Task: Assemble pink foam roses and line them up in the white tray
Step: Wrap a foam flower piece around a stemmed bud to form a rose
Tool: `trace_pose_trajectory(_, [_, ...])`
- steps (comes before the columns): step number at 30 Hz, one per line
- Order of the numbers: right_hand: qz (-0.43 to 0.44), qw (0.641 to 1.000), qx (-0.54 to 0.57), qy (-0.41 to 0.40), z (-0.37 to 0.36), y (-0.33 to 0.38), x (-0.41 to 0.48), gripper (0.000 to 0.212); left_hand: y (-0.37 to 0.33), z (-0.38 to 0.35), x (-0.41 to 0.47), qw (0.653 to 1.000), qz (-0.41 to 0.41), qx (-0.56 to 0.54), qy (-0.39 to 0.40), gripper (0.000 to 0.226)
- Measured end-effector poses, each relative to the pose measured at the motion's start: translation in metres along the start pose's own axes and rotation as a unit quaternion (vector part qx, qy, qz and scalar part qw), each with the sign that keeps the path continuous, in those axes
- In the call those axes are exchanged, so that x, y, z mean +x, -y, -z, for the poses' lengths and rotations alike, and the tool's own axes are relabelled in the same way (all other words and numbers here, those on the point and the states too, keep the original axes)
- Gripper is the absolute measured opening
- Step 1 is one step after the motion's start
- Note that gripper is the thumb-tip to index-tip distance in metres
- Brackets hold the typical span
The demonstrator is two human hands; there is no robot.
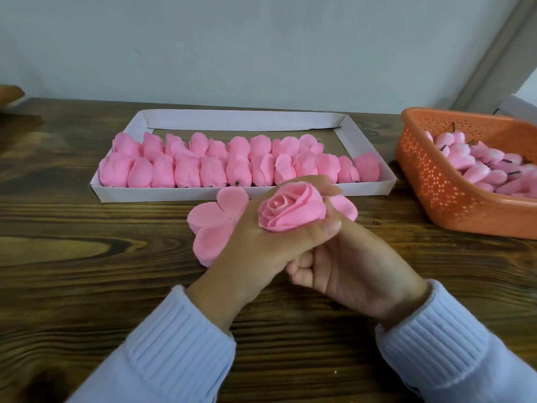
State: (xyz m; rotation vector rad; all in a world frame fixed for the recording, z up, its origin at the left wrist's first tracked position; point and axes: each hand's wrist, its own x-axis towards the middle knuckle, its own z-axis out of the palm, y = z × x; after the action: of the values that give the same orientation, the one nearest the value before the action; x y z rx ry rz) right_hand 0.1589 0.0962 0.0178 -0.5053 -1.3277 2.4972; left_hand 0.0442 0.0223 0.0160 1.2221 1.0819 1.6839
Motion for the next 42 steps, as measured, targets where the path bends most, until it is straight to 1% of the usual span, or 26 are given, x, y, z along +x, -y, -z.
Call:
trace_pose_trajectory(2, [0.014,1.000,0.000,-0.001,-0.001,-0.001,0.000,0.035,0.001,0.001,0.000,1.000,-0.007,0.012,0.002,0.035])
trace_pose_trajectory(3, [0.024,1.000,-0.001,0.002,-0.001,-0.001,0.000,0.036,0.002,0.001,0.000,1.000,-0.012,0.019,0.000,0.037])
trace_pose_trajectory(4, [0.036,0.999,0.004,0.009,-0.001,-0.001,-0.001,0.039,0.003,0.000,0.000,0.999,-0.018,0.027,-0.003,0.038])
trace_pose_trajectory(6, [0.056,0.998,0.025,0.027,-0.003,-0.002,-0.001,0.053,0.003,0.000,0.000,0.999,-0.021,0.032,-0.003,0.038])
trace_pose_trajectory(8, [0.069,0.996,0.041,0.039,-0.005,-0.003,-0.001,0.067,0.002,-0.001,0.001,0.999,-0.020,0.040,0.003,0.032])
trace_pose_trajectory(10, [0.071,0.996,0.041,0.045,-0.006,-0.002,0.000,0.072,0.001,-0.001,0.001,0.999,-0.014,0.041,0.005,0.028])
trace_pose_trajectory(12, [0.063,0.996,0.034,0.054,-0.005,0.000,0.001,0.068,0.001,-0.001,0.000,0.999,-0.011,0.034,0.003,0.027])
trace_pose_trajectory(14, [0.055,0.995,0.041,0.067,-0.004,0.001,0.000,0.055,0.001,-0.001,-0.001,1.000,-0.008,0.027,-0.001,0.028])
trace_pose_trajectory(16, [0.051,0.996,0.042,0.058,-0.004,0.000,0.000,0.046,-0.001,-0.002,-0.001,0.999,-0.010,0.030,0.004,0.031])
trace_pose_trajectory(19, [0.061,0.998,0.015,0.019,-0.004,-0.004,0.001,0.044,-0.002,-0.003,-0.001,0.999,-0.007,0.050,0.003,0.035])
trace_pose_trajectory(23, [0.083,0.994,0.057,0.045,-0.006,-0.004,0.000,0.035,-0.003,-0.004,-0.001,0.997,-0.010,0.078,-0.016,0.038])
trace_pose_trajectory(25, [0.086,0.993,0.057,0.049,-0.005,-0.003,0.000,0.038,-0.004,-0.005,-0.002,0.995,-0.018,0.091,-0.027,0.033])
trace_pose_trajectory(28, [0.082,0.996,0.021,0.026,0.000,-0.001,0.002,0.054,-0.004,-0.005,-0.002,0.995,-0.019,0.079,-0.055,0.030])
trace_pose_trajectory(30, [0.117,0.993,0.005,-0.008,0.002,0.001,0.002,0.053,-0.004,-0.005,-0.002,0.994,-0.027,0.055,-0.094,0.033])
trace_pose_trajectory(31, [0.160,0.986,-0.014,-0.035,0.002,0.001,0.002,0.046,-0.005,-0.006,-0.002,0.992,-0.035,0.046,-0.115,0.034])
trace_pose_trajectory(32, [0.215,0.973,-0.049,-0.068,0.003,0.000,0.001,0.036,-0.006,-0.006,-0.002,0.989,-0.043,0.044,-0.133,0.036])
trace_pose_trajectory(33, [0.279,0.950,-0.102,-0.101,0.003,-0.001,-0.001,0.024,-0.007,-0.007,-0.002,0.986,-0.049,0.051,-0.148,0.038])
trace_pose_trajectory(34, [0.344,0.915,-0.165,-0.127,0.002,-0.001,-0.002,0.016,-0.007,-0.007,-0.002,0.984,-0.052,0.058,-0.158,0.040])
trace_pose_trajectory(35, [0.405,0.874,-0.231,-0.140,0.001,-0.001,-0.004,0.012,-0.007,-0.007,-0.001,0.983,-0.049,0.065,-0.167,0.041])
trace_pose_trajectory(37, [0.486,0.783,-0.363,-0.135,0.001,-0.002,-0.006,0.010,-0.006,-0.007,0.000,0.981,-0.035,0.073,-0.176,0.042])
trace_pose_trajectory(38, [0.504,0.742,-0.422,-0.132,0.002,-0.003,-0.007,0.013,-0.005,-0.007,0.000,0.982,-0.030,0.080,-0.171,0.042])
trace_pose_trajectory(39, [0.508,0.713,-0.464,-0.130,0.002,-0.004,-0.007,0.016,-0.005,-0.008,0.001,0.983,-0.030,0.086,-0.161,0.037])
trace_pose_trajectory(41, [0.501,0.681,-0.516,-0.139,-0.001,-0.004,-0.006,0.018,-0.004,-0.008,0.001,0.984,-0.033,0.079,-0.154,0.025])
trace_pose_trajectory(42, [0.498,0.670,-0.531,-0.148,-0.002,-0.004,-0.006,0.018,-0.003,-0.008,0.002,0.985,-0.032,0.072,-0.155,0.025])
